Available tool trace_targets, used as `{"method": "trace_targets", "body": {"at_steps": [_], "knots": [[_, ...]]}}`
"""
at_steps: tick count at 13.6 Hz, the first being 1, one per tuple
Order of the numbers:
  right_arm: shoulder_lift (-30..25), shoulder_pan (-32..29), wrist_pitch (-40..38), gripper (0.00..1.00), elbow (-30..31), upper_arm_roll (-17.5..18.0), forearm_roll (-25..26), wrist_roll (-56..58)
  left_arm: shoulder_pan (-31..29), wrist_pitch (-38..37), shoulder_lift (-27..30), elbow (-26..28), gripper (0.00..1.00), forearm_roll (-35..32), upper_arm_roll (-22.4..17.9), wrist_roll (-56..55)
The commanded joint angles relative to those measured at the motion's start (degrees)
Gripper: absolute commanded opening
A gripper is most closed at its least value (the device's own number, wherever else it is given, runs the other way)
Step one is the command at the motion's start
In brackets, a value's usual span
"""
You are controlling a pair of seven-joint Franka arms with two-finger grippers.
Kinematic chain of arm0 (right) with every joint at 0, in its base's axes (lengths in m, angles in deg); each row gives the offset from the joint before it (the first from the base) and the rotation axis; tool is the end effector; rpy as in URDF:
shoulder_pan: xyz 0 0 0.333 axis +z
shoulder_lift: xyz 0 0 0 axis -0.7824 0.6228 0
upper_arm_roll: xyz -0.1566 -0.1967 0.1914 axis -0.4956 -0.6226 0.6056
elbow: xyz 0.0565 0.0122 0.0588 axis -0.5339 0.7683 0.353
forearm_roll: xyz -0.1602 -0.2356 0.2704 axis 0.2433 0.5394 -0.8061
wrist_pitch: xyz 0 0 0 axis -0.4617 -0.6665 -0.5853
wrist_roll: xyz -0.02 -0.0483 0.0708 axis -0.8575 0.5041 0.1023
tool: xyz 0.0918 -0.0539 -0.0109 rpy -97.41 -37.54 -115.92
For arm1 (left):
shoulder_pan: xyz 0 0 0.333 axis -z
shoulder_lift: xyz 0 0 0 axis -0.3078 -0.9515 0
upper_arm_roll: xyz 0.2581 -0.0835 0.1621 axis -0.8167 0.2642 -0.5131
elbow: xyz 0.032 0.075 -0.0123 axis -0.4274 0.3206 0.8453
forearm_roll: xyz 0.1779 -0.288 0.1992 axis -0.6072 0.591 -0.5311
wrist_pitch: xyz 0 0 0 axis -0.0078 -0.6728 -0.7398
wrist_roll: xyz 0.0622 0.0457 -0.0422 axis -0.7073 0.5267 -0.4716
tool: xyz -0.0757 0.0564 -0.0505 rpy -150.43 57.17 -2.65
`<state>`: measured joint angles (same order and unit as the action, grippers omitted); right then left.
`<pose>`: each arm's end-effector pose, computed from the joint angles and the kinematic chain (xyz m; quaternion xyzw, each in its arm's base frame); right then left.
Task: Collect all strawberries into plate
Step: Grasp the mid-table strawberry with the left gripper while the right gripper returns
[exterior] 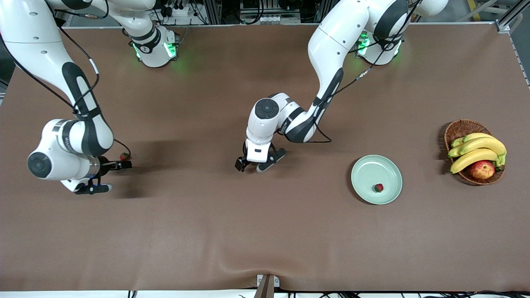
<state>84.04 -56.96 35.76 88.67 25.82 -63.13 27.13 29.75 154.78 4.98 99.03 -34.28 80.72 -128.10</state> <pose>0.6036 -0.0623 0.1980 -0.9914 -0.0356 0.1237 0.0247 0.5088 -0.5696 0.1850 0.9306 0.3371 0.0540 0.1318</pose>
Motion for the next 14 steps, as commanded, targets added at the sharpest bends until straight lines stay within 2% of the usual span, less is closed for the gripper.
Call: {"method": "trace_targets", "body": {"at_steps": [1, 4, 5, 7, 8, 9, 14], "knots": [[-4.9, -0.5, 2.8, 1.00, 6.3, 0.6, 1.0, 0.7, 0.6, -0.8, -0.5, -1.2, 1.00, -3.3, -0.6, 0.1], [-4.9, -1.0, 2.5, 1.00, 7.6, 0.3, 1.0, 1.6, 0.6, -1.8, -0.6, -1.2, 1.00, -3.7, -0.6, 0.1], [-4.9, -1.0, 3.0, 1.00, 8.4, 0.3, 1.0, 1.6, 0.6, -1.8, -0.8, -1.2, 0.85, -3.7, -0.6, 0.1], [-4.9, -0.9, 3.5, 1.00, 8.7, 0.3, 1.0, 1.6, 1.2, -1.9, -0.9, -1.1, 0.30, -3.5, -0.6, 0.1], [-4.9, -1.0, 3.5, 1.00, 8.8, 0.3, 1.0, 1.6, 1.6, -2.1, -0.8, -1.0, 0.06, -3.5, -0.5, -0.4], [-4.7, -1.0, 3.7, 1.00, 8.9, 0.3, 1.0, 1.6, 1.6, -3.4, -0.6, -1.0, 0.00, -3.4, -0.5, -0.4], [-4.2, -1.6, 6.6, 1.00, 10.8, 0.3, 1.0, 1.6, 0.9, -9.2, 2.3, -0.9, 0.00, -2.8, -0.6, -0.7]]}}
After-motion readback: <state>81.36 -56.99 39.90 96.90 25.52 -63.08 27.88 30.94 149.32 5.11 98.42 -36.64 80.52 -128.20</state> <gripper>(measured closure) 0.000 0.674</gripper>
